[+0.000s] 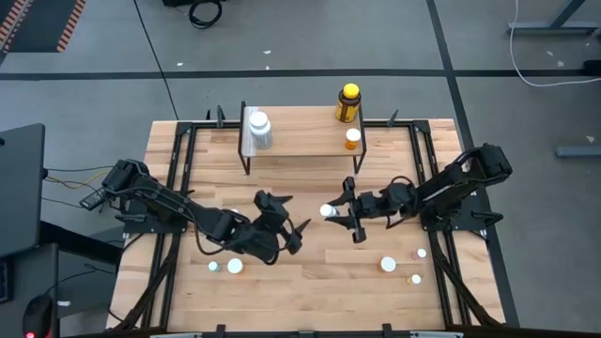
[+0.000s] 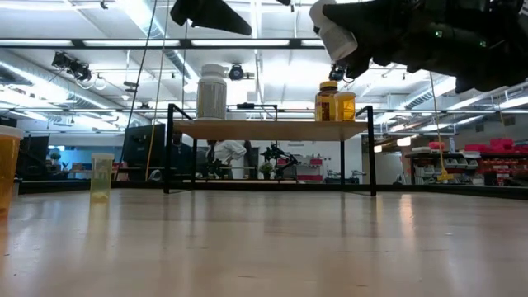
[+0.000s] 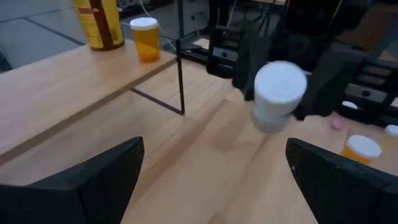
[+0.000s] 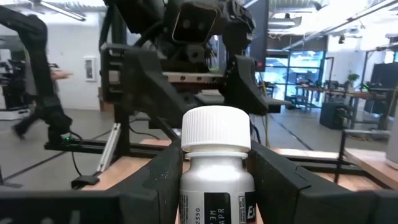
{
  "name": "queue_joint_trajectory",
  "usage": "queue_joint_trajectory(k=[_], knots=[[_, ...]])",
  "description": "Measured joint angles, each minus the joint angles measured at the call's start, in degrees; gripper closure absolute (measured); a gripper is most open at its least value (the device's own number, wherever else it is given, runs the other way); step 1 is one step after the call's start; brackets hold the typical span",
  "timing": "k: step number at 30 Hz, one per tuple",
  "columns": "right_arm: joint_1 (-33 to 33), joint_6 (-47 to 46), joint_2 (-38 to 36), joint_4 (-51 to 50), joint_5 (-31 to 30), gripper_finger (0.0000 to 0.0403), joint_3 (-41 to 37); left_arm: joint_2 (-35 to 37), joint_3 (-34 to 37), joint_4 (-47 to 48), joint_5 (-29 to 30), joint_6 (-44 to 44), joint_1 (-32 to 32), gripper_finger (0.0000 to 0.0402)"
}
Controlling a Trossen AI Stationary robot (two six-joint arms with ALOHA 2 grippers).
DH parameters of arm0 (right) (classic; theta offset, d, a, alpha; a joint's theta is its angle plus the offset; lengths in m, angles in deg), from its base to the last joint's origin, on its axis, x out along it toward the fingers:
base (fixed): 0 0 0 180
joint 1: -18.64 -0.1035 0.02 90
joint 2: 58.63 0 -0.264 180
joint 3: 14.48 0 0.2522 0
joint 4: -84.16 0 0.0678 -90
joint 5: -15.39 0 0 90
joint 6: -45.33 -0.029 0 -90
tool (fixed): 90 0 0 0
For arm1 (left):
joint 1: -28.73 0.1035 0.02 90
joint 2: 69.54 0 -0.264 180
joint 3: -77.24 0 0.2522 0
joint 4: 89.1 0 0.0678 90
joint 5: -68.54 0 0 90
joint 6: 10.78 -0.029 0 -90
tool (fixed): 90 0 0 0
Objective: Pick and place medicine bottles onto shelf by color
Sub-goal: Put the small white medicine bottle on the shelf
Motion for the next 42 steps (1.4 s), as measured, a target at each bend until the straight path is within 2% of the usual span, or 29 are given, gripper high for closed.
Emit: queue_joint_trajectory(k=[5,10,17,23,29,32,42], knots=[[-0.57,0.09,0.0,0.26,0.07,0.0233,0.0,-0.84,-0.01,0.17,1.37,0.1,0.54,0.0002],[-1.36,0.1,0.02,-0.37,0.49,0.0233,0.0,-4.14,0.02,-2.06,9.58,-0.01,1.98,0.0002],[-2.05,0.51,0.02,-1.17,0.64,0.0233,0.0,-6.82,0.02,-7.65,8.49,-3.3,4.25,0.0002],[-2.06,1.7,0.02,-2.62,-1.01,0.0233,0.0,-6.51,0.02,-8.34,8.16,-4.83,3.12,0.0002],[-2.01,2.03,0.02,-3.27,-2.45,0.0233,0.0,-6.38,0.01,-13.58,7.37,-9.42,1.74,0.0002],[-2.03,2.03,0.02,-3.16,-2.48,0.0233,-0.07,-6.36,-0.01,-13.74,5.51,-9.81,2.06,0.0002],[-2.01,2.03,0.02,-2.8,-2.59,0.0233,-0.07,-6.29,-0.01,-13.67,5.8,-10.53,2.08,0.0002]])
